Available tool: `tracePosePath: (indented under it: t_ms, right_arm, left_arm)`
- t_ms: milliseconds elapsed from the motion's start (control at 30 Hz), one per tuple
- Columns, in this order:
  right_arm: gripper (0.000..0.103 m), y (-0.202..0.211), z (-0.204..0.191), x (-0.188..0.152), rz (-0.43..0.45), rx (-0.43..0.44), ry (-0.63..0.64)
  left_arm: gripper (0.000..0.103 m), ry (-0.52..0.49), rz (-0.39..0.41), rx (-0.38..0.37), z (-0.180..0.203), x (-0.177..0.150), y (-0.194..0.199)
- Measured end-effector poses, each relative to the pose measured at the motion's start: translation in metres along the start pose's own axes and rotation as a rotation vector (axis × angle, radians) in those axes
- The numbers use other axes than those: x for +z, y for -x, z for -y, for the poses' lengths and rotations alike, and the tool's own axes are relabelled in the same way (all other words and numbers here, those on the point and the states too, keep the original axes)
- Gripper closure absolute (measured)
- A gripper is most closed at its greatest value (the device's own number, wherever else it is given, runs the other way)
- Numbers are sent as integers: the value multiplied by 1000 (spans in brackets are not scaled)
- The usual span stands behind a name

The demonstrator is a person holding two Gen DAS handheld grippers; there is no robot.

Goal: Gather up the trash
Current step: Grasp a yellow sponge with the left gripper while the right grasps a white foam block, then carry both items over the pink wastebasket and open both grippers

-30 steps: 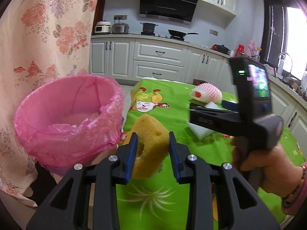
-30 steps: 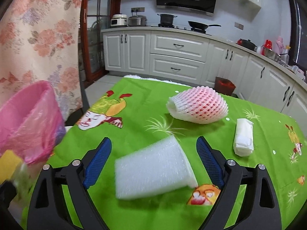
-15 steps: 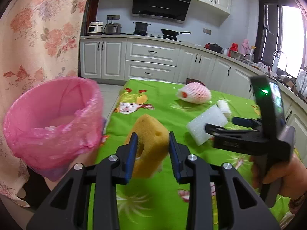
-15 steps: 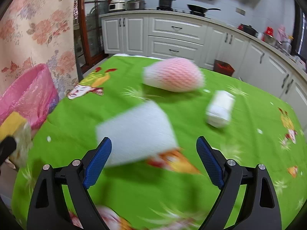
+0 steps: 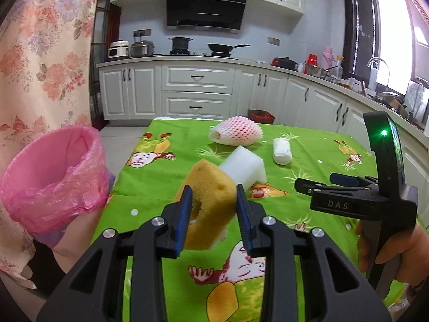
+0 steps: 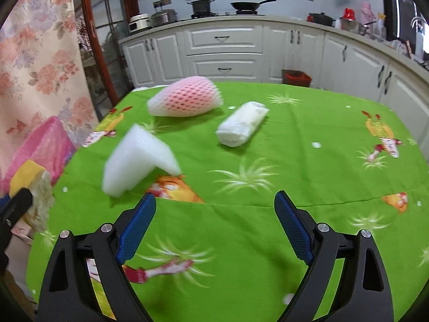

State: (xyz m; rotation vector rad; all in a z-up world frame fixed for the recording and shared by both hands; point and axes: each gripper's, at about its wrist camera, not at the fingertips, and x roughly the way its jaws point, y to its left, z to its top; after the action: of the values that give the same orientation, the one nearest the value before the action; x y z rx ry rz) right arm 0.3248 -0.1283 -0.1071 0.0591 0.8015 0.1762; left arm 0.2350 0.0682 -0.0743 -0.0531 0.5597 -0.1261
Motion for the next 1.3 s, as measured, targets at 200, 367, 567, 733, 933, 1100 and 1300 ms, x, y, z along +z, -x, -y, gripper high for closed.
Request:
tracePosePath:
  t_ms: [200, 367, 567, 733, 933, 1100, 1300]
  right_arm:
    - [19, -16, -49, 7, 7, 44, 1]
    - [19, -33, -89, 15, 40, -58, -26]
    - [19, -59, -118, 26, 44, -201, -94]
    - [18, -76, -123, 30, 24, -278, -76]
    - [25, -77, -115, 29, 2, -279, -19]
    - [29, -53, -88, 18, 21, -185, -21]
    - [29, -11, -62, 9, 98, -91, 16]
  left_arm:
    - [71, 13, 0, 46, -27, -1, 9]
    - [71, 22, 10, 64, -57, -2, 15]
    - [71, 52, -2, 52, -91, -8, 15]
    - [71, 82, -11, 42, -111, -11, 9]
    - [71, 96, -8, 27, -107, -10, 3]
    - [71, 84, -1, 27, -85, -7, 3]
    - [71, 66, 4, 52, -50, -7, 7]
